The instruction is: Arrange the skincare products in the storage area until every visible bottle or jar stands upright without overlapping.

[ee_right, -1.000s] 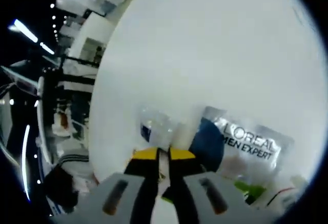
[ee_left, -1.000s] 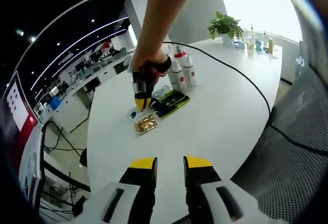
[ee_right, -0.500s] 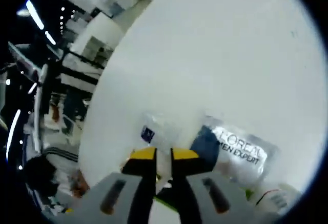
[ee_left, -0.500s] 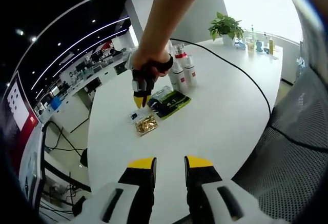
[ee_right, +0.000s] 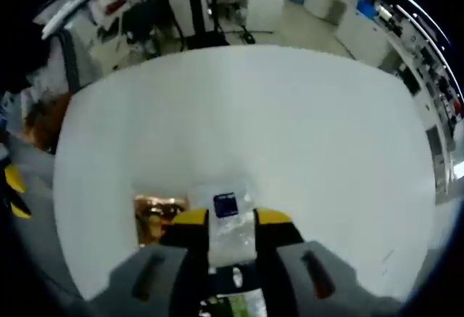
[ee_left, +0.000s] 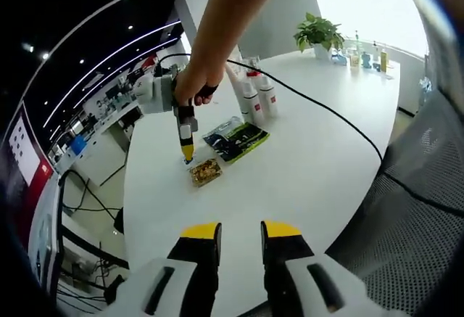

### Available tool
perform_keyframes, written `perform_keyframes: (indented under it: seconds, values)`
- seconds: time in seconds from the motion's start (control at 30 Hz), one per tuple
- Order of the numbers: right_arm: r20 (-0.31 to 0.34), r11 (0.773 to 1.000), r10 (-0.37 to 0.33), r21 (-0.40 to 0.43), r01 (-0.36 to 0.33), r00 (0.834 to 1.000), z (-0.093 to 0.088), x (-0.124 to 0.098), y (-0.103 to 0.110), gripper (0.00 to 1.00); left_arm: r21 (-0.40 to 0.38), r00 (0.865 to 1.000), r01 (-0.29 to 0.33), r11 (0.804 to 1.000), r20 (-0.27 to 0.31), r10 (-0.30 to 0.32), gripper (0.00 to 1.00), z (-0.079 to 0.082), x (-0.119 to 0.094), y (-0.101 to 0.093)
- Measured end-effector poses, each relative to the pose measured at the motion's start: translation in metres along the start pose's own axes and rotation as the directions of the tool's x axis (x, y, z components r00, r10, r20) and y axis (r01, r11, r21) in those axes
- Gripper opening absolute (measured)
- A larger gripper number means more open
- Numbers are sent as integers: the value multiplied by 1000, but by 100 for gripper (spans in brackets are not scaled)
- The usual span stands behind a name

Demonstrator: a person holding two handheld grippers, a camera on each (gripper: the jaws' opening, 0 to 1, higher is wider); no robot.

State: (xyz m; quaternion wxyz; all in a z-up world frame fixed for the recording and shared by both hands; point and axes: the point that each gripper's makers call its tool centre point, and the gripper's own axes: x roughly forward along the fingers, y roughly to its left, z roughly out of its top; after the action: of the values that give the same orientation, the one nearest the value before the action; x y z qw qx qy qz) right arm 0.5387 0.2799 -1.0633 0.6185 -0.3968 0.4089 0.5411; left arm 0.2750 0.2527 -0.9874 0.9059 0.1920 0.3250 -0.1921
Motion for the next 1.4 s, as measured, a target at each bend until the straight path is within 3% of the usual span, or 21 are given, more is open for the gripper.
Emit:
perform_keyframes:
  seconds: [0.1, 0.13, 0.17, 0.2, 0.33, 0.43, 0.5, 0.63, 0.73, 0.9, 1.0, 1.07, 1.17, 1.27, 1.33, 1.4]
  values:
    - [-93, 1000, -9, -6, 9, 996, -19, 6, -4, 22, -5, 1000, -5, 1000, -1, 5, 22, 0, 0, 1]
    - [-51, 1000, 6, 17, -5, 999, -13, 5, -3, 21, -6, 1000, -5, 1000, -2, 5, 22, 0, 0, 1]
    - [-46, 994, 19, 111, -14, 999, -15, 5, -3, 21, -5, 1000, -5, 1000, -6, 5, 22, -1, 0, 1]
    - [-36, 989, 29, 148, -24, 999, -15, 5, -4, 21, -3, 1000, -4, 1000, -11, 4, 22, -2, 1, 1]
    - [-47, 979, -2, 204, 11, 999, -26, 0, -17, 21, -2, 1000, 0, 1000, -14, 0, 22, -3, 1, 0]
    - [-23, 948, 12, 317, -4, 1000, -27, -2, -16, 19, -3, 1000, 1, 1000, -19, -1, 22, -3, 1, 0]
    - [-23, 961, 11, 276, -4, 1000, -28, -3, -14, 19, -1, 1000, 2, 1000, -21, -2, 22, -4, 2, 0]
    - [-29, 965, 10, 262, -2, 1000, -28, -3, -12, 19, 1, 1000, 8, 1000, -29, -8, 22, -5, 2, -2]
    - [-44, 987, 6, 162, 2, 999, -27, -2, -10, 19, 3, 999, 12, 1000, -37, -12, 22, -6, 3, -3]
    - [-43, 982, 8, 191, 0, 999, -27, -3, -10, 19, 3, 999, 14, 1000, -41, -14, 22, -7, 3, -3]
    - [-31, 986, -49, 161, 54, 998, -26, -7, -14, 30, 2, 999, 13, 1000, -42, -13, 22, -7, 3, -3]
    - [7, 989, -58, 134, 57, 998, -21, -15, -10, 28, 0, 999, 13, 1000, -42, -13, 22, -7, 3, -3]
    - [102, 984, -86, 166, 68, 991, -9, -32, -3, 28, -2, 999, 11, 1000, -45, -11, 22, -8, 3, -2]
    - [209, 977, -98, 206, 54, 973, -1, -52, 8, 28, -2, 999, 14, 1000, -43, -14, 22, -7, 3, -3]
    - [281, 975, -102, 220, 39, 954, 2, -68, 21, 28, 1, 999, 16, 1000, -40, -16, 22, -7, 3, -3]
    - [364, 967, -122, 254, 28, 923, 6, -88, 34, 28, -1, 999, 19, 1000, -39, -19, 22, -7, 3, -4]
